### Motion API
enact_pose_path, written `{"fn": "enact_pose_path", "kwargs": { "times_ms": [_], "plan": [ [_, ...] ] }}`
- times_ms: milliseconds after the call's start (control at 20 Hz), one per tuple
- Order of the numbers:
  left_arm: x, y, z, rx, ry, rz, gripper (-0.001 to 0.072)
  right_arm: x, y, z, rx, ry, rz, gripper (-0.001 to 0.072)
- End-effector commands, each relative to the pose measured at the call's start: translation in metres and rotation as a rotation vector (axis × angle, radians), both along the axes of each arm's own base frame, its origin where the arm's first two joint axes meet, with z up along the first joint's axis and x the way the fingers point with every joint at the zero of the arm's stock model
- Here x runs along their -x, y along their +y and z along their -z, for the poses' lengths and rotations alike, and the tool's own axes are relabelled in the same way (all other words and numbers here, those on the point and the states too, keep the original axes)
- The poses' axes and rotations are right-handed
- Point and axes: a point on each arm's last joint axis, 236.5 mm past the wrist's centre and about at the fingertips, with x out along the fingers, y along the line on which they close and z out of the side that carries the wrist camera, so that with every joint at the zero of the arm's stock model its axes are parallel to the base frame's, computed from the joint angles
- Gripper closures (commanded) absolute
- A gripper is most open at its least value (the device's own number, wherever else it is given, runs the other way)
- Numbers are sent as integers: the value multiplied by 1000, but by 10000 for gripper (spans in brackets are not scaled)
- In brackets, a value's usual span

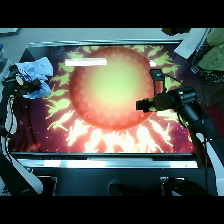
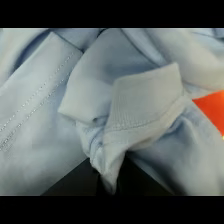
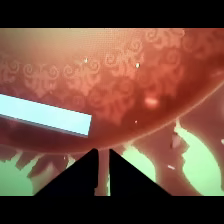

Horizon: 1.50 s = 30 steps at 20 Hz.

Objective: Fold the clothes and pants, and hang the long-sleeved shirts on hangers.

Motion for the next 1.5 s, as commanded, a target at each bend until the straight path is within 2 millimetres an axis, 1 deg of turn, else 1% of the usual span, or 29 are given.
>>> {"fn": "enact_pose_path", "kwargs": {
  "times_ms": [0, 100, 150, 200, 250, 350, 450, 550, 650, 800, 900, 1000, 1050, 1100, 1150, 1200, 1250, 1350, 1400, 1450],
  "plan": [
    [28, -74, 2, 234, 136, 133, 694, 0, 1, -1, -2, -1, -1, 591],
    [39, -146, -18, 383, 177, 261, 694, 0, 1, -1, -2, -2, -1, 591],
    [46, -184, -30, 412, 202, 335, 694, 0, 1, -1, -2, -1, -1, 591],
    [54, -218, -40, 413, 228, 403, 694, 0, 1, -1, -2, -2, -1, 591],
    [63, -257, -50, 408, 252, 479, 694, 0, 1, -1, -2, -2, -1, 591],
    [89, -332, -64, 404, 302, 602, 695, 0, 1, -1, -2, -2, -1, 591],
    [121, -401, -70, 407, 365, 689, 694, 0, 1, -1, -2, -2, -1, 591],
    [160, -461, -69, 400, 431, 772, 694, 0, 1, -1, -2, -2, -1, 591],
    [194, -511, -67, 373, 461, 841, 694, 0, 1, -1, -2, -2, -1, 591],
    [237, -566, -66, 355, 481, 886, 694, 0, 1, -1, -2, -2, -1, 591],
    [260, -593, -65, 338, 479, 908, 694, 0, 1, -1, -2, -2, -1, 591],
    [279, -607, -64, 317, 491, 931, 694, 0, 1, -1, -2, -2, -1, 591],
    [287, -611, -63, 301, 500, 935, 694, 0, 1, -1, -2, -2, -1, 591],
    [292, -610, -62, 276, 510, 937, 694, 0, 1, -1, -2, -1, -1, 591],
    [293, -604, -63, 245, 518, 935, 692, 0, 1, -1, -2, -2, -1, 591],
    [293, -596, -68, 208, 515, 936, 669, 0, 1, -1, -2, -2, -1, 591],
    [287, -586, -75, 166, 496, 932, 585, 0, 1, -1, -2, -2, -1, 591],
    [275, -566, -99, 102, 442, 915, 335, 0, 1, -1, -2, -2, -1, 591],
    [269, -552, -115, 75, 419, 901, 231, 0, 1, -1, -2, -1, -1, 591],
    [265, -537, -130, 41, 401, 892, 227, 0, 1, -1, -2, -2, -1, 591]
  ]
}}
